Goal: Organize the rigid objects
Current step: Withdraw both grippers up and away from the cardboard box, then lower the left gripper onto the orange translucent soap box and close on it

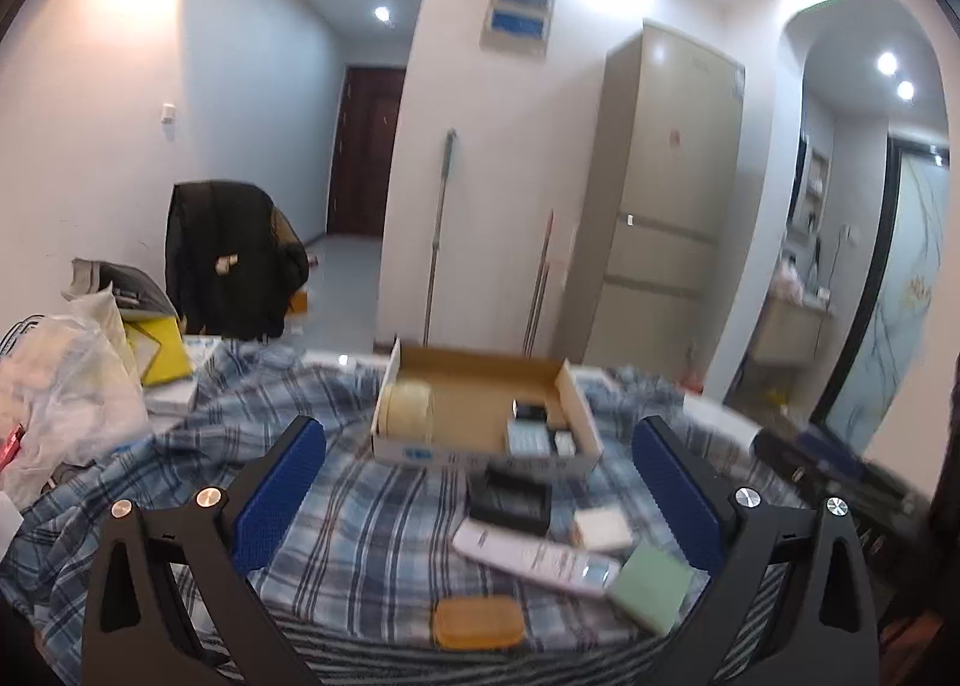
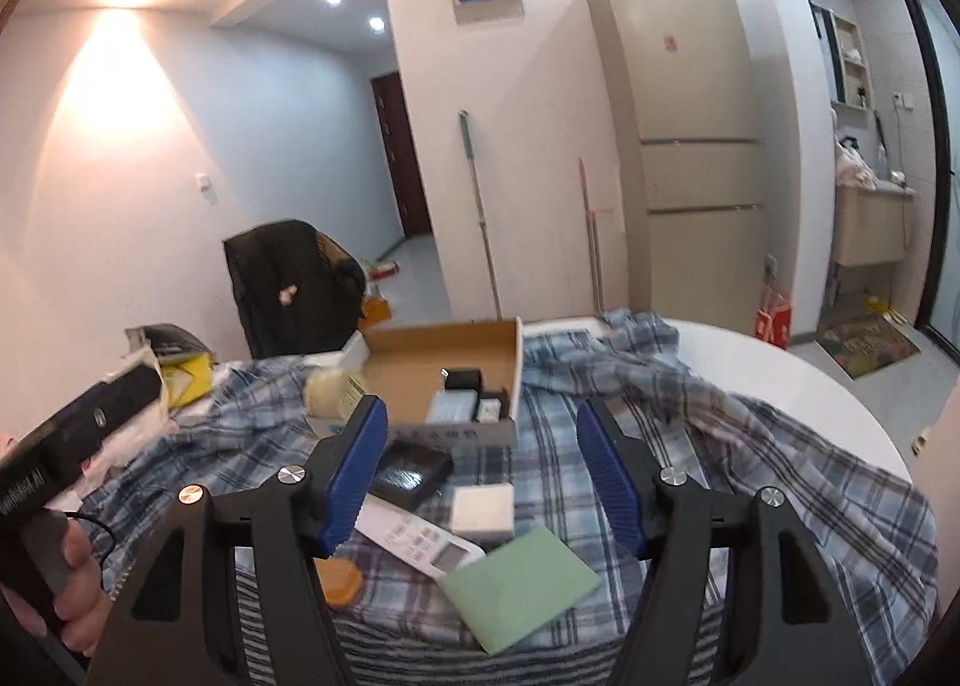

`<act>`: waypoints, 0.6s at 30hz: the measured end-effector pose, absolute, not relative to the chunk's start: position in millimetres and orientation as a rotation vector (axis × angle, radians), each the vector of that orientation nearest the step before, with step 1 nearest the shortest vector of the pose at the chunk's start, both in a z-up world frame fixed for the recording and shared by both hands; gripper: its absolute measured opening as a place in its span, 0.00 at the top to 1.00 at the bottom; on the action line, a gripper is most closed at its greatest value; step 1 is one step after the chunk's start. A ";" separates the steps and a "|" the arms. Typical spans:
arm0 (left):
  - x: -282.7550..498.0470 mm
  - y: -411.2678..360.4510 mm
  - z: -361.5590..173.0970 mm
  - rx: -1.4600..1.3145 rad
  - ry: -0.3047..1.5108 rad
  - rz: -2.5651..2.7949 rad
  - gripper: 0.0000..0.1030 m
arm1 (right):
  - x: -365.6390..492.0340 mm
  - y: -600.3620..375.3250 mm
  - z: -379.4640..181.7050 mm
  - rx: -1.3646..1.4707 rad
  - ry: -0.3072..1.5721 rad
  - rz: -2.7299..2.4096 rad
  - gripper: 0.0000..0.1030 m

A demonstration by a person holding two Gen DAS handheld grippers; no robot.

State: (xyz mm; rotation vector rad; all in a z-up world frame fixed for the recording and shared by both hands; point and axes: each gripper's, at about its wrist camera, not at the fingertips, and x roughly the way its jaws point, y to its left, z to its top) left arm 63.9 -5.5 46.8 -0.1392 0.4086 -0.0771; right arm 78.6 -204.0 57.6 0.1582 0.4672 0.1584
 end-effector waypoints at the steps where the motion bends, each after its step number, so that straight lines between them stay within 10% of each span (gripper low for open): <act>1: 65.5 -5.2 43.8 -0.135 0.423 -0.068 0.00 | 77.4 -206.1 55.6 0.162 0.469 0.144 0.37; 18: 100.8 -13.9 -53.0 -0.214 0.740 -0.157 0.00 | 100.7 -209.0 -14.4 0.117 0.621 0.047 0.34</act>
